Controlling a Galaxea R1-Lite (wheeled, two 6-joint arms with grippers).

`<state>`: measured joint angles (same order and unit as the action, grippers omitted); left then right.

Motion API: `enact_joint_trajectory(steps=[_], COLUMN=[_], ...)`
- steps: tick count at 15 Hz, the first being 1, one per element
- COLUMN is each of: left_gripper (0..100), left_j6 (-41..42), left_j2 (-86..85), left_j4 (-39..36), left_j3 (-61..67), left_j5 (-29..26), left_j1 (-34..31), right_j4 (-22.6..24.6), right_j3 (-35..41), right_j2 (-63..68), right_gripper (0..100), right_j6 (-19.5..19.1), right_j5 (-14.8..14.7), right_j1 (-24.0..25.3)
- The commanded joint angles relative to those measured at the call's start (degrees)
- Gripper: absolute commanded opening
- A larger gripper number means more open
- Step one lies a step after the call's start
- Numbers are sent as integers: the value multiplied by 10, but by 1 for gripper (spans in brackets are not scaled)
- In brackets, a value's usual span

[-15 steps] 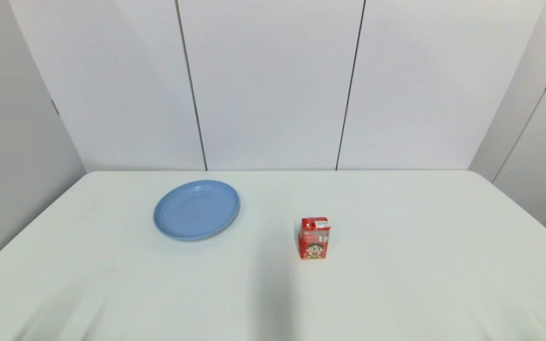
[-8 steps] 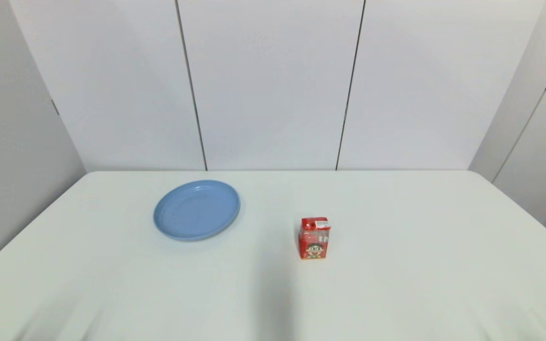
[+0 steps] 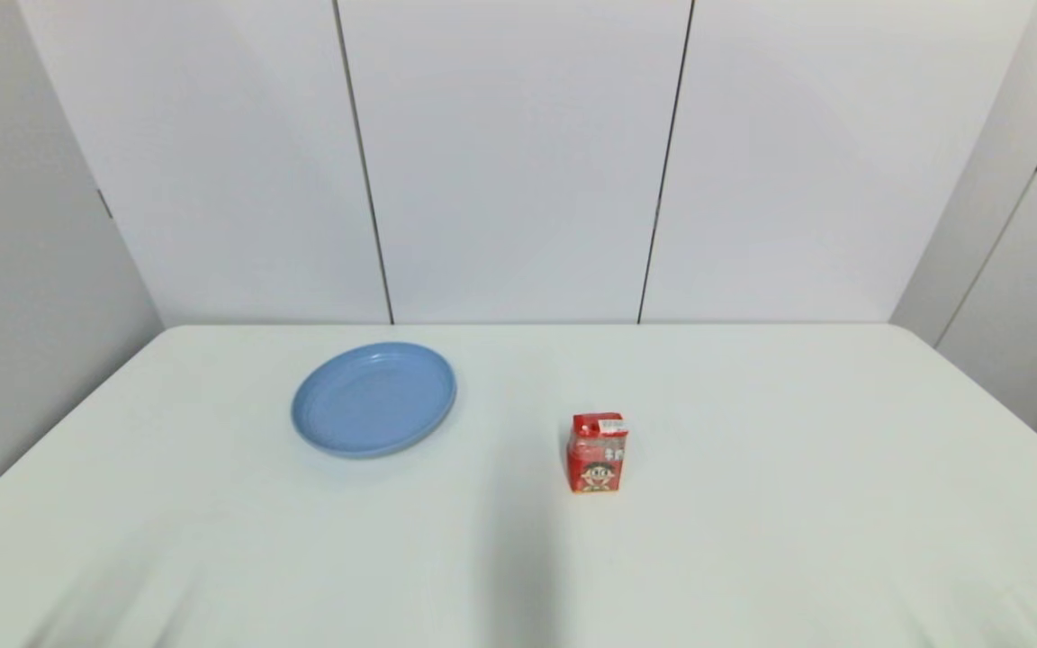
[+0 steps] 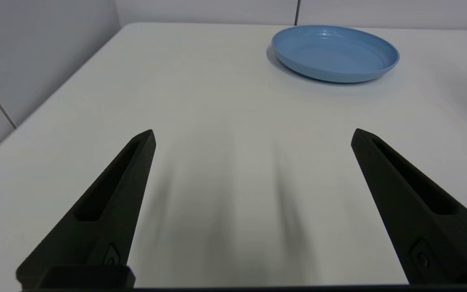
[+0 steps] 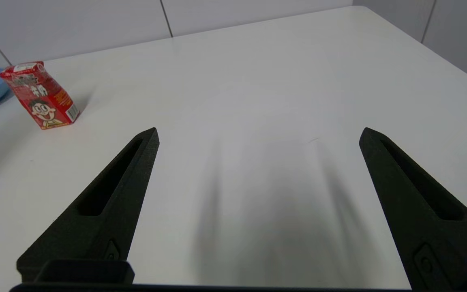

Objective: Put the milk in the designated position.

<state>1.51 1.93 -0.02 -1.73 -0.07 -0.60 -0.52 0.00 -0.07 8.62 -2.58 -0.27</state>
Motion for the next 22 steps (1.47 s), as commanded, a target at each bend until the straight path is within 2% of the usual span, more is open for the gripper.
enact_joint_trajectory(steps=[1,2,7,11,13,17,19,22], left_gripper=[100,100,100,100,100,100,100,100], left_j6=[80,113,250,432,468,470,467,455], left_j2=[139,189,440,650,727,882,948,1042], left_j4=[-17,-19,-18,-7,42,50,50,51], left_j3=[-86,-122,-282,-399,-455,-523,-561,-637], left_j5=[-16,-45,-320,-458,-484,-500,-500,-495], left_j1=[-3,0,10,52,116,256,292,296], right_j4=[0,0,0,0,0,0,0,0], right_j3=[0,0,0,0,0,0,0,0], right_j2=[1,1,1,1,1,1,1,1], right_gripper=[100,100,100,100,100,100,100,100], right_j6=[-1,1,0,0,1,0,1,0], right_j5=[1,0,0,0,0,0,0,0], right_j1=[0,0,0,0,0,0,0,0])
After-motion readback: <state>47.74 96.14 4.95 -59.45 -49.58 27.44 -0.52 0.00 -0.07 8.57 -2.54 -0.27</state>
